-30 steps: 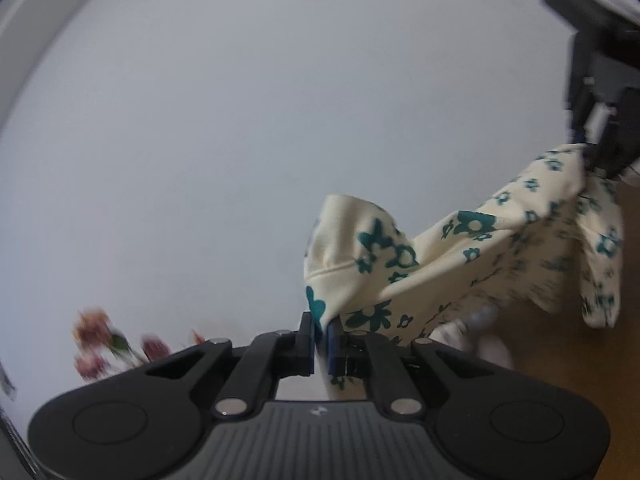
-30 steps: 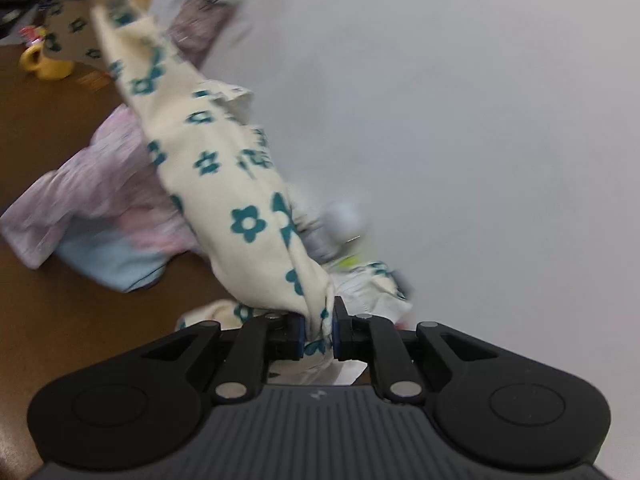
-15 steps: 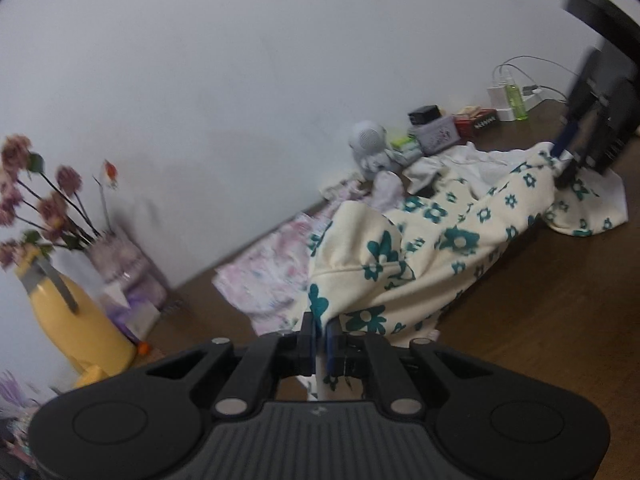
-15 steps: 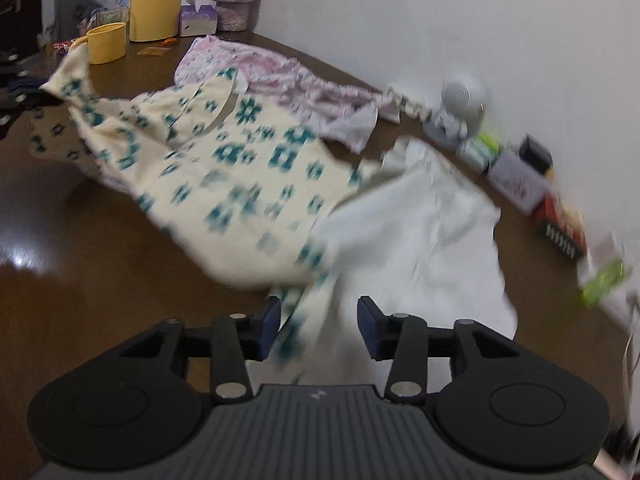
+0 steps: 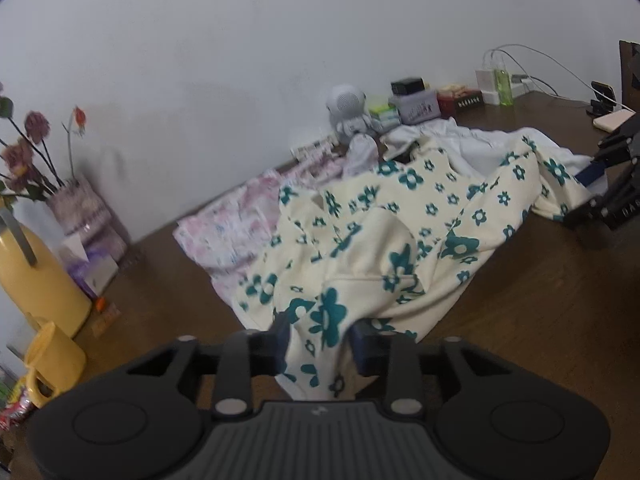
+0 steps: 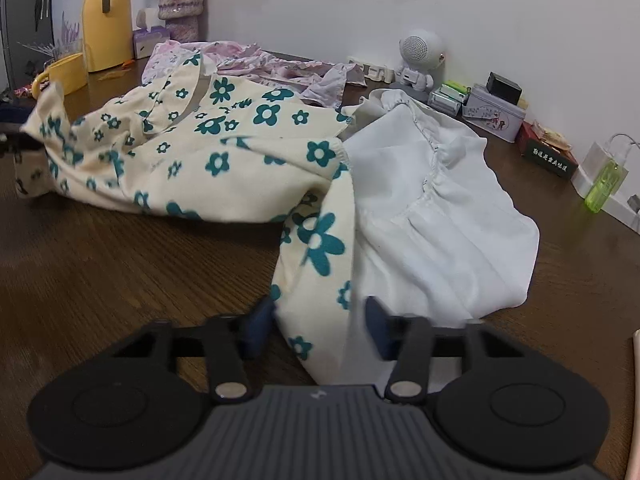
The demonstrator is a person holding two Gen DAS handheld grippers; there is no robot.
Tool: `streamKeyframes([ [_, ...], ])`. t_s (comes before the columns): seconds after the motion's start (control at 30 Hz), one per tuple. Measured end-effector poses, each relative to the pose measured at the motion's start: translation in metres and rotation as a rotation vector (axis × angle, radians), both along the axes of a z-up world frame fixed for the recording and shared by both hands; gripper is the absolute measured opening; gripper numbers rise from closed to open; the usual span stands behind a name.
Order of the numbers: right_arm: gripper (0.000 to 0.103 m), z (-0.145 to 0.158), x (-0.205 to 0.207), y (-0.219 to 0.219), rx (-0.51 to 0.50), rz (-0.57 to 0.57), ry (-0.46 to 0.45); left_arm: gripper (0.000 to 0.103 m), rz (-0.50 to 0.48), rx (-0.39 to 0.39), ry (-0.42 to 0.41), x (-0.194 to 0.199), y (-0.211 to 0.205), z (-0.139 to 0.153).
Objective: Fold clothes
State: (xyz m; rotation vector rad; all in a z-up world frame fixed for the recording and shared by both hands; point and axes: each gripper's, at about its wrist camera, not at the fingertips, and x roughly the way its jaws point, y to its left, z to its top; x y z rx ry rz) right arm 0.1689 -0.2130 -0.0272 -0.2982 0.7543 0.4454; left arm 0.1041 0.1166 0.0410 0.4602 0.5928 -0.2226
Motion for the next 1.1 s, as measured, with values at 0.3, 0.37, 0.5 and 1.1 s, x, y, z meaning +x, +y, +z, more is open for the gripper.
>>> streamKeyframes([
  [0.3,0.003,0.033,-0.004,-0.032,-0.059,-0.087,-0.100,0.006,-0.069,-0.005,0.054,0.007,-0.009,-0.009],
  [0.37,0.003,0.045,-0.006,-0.043,-0.075,-0.117,-0.140,0.006,-0.063,0.006,0.020,0.006,-0.010,-0.003],
  [0.5,0.003,0.070,-0.010,-0.063,-0.106,-0.172,-0.222,0.006,-0.042,0.013,-0.075,-0.002,-0.007,0.020],
  [1.1,0.003,0.184,0.015,-0.062,-0.171,-0.171,-0.426,0.006,-0.006,0.163,-0.396,0.034,-0.040,0.133],
])
